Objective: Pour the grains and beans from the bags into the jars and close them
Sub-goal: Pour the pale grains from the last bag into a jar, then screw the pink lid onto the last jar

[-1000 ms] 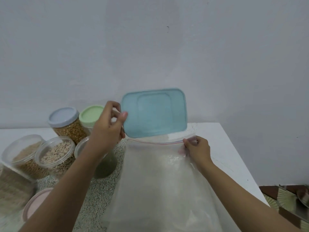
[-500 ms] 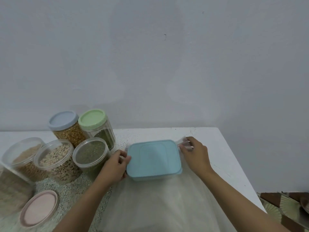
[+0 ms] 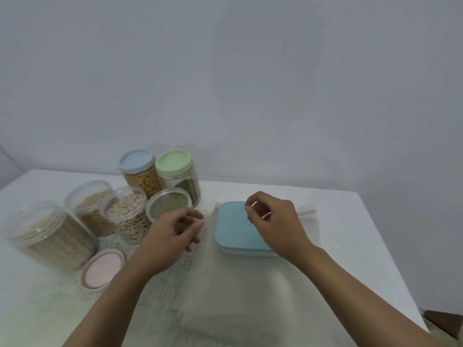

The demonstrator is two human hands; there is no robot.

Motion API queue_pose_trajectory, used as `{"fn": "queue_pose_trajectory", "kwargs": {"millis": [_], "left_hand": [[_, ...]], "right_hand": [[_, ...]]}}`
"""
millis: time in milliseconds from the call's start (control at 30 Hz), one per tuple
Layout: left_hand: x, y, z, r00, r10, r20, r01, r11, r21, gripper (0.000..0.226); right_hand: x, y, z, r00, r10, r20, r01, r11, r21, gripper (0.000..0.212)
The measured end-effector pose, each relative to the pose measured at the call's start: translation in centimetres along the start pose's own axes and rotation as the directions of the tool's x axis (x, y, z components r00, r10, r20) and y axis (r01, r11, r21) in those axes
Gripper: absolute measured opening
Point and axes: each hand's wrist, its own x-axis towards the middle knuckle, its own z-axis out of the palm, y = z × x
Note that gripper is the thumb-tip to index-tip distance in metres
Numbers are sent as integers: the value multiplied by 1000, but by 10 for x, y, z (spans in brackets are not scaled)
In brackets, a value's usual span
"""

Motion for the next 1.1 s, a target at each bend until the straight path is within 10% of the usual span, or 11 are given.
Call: {"fn": "queue_pose_trajectory", "kwargs": {"millis": [600, 967, 1100], "left_hand": [[-52, -97, -239, 858, 241, -453, -211, 970, 118, 10], [-5, -184, -267, 977, 199, -72, -205, 974, -101, 38], [-6, -202, -253, 960, 224, -165, -268, 908, -324, 57]], "right_hand": [[11, -148, 204, 875, -112, 471, 171, 982, -83, 7], [9, -166, 319, 825, 268, 498, 140, 756, -639, 47], [8, -169, 332, 835, 305, 458, 112, 720, -684, 66]]}}
